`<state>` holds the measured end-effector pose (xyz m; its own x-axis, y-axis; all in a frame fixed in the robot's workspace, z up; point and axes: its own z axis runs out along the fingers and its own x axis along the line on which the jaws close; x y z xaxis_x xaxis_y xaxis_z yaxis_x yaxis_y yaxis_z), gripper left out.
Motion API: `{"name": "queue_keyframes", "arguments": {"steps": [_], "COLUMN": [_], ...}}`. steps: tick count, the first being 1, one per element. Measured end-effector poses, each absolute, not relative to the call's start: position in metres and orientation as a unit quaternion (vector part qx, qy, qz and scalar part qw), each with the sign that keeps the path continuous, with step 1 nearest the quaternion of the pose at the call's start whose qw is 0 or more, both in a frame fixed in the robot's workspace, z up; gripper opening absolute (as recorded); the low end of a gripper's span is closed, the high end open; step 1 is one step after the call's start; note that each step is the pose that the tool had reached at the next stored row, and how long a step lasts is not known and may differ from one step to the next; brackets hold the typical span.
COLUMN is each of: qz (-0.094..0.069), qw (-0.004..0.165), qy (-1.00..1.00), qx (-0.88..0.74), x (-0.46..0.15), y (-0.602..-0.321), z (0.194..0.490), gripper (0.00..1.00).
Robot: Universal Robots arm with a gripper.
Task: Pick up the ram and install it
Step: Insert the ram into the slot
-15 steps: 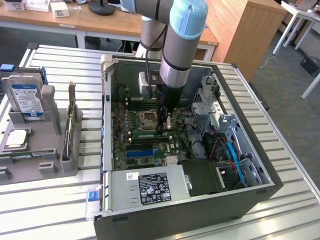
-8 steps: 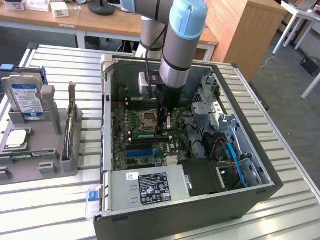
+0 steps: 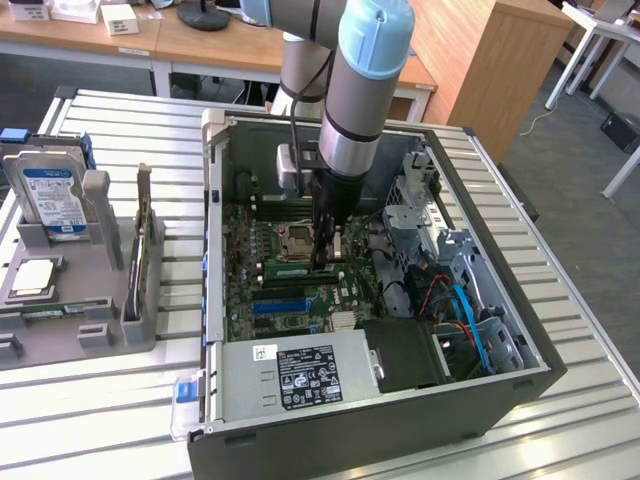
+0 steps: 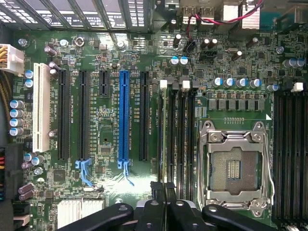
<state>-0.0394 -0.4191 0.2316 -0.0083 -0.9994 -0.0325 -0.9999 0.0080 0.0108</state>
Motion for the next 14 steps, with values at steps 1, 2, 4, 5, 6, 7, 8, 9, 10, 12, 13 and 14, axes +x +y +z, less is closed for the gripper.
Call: {"name": "queue_keyframes", "arguments": {"steps": [1,2,4,5,6,7,8,9,10,12,13,14], "qz": [0.015,0.015,0.015,0.015,0.015,0.015,0.015,0.015,0.015,0.015,0.015,0.015], "qw": [0.008,0.008,0.008,0.008,0.008,0.008,0.008,0.008,0.008,0.008,0.008,0.008], "qy": [0.71,0.71,0.71,0.71,0.71,0.71,0.71,0.71,0.71,0.71,0.71,0.71], "qx": [-0.704,-0.704,-0.704,-0.704,-0.704,-0.704,-0.704,-0.704,-0.704,-0.704,-0.704,-0.704], "x": [-0.0394,-0.0393,-0.0393,-0.0393,-0.0393,-0.0393,-0.0393,-0.0393,-0.0393,-0.0393,-0.0393,-0.0393], "y": [-0.4194,-0.4194,-0.4194,-0.4194,-0.4194,-0.4194,-0.4194,-0.4194,-0.4194,-0.4194,-0.4194,-0.4194], "z": [0.2312,0.2312,0.2309,0.2307,0.2305,0.2304,0.2304,0.2304,0.2303,0.2301,0.2298,0.2296], "gripper": [0.12,0.12,0.12,0.12,0.12,0.12,0.12,0.12,0.12,0.12,0.12,0.12]}}
